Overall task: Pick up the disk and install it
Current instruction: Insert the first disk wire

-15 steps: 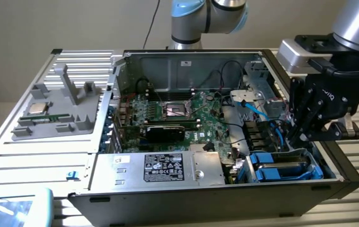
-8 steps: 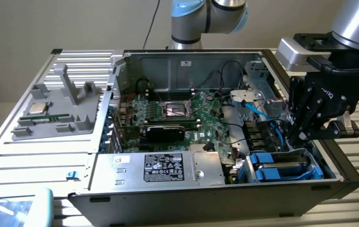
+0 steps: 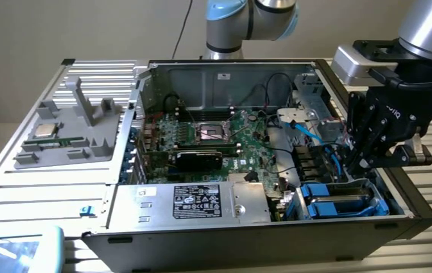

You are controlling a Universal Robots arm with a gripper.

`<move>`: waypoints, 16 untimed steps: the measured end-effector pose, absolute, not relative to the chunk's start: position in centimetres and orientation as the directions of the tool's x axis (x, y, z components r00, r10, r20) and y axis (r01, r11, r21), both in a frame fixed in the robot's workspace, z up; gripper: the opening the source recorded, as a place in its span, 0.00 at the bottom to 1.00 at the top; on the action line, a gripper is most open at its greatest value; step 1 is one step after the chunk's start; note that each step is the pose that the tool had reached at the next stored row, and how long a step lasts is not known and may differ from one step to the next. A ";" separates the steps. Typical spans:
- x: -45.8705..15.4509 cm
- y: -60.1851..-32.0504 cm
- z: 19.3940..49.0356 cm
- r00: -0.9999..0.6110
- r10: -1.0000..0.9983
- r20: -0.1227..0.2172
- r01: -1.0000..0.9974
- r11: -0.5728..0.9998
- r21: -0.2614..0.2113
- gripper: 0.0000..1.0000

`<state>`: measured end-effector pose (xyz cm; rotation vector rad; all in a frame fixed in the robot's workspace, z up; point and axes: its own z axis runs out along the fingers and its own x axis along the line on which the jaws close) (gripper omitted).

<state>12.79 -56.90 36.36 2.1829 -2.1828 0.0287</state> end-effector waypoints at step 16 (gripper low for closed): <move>12.7 -56.9 35.9 0.002 -0.999 0.043 -0.998 0.001 0.067 0.16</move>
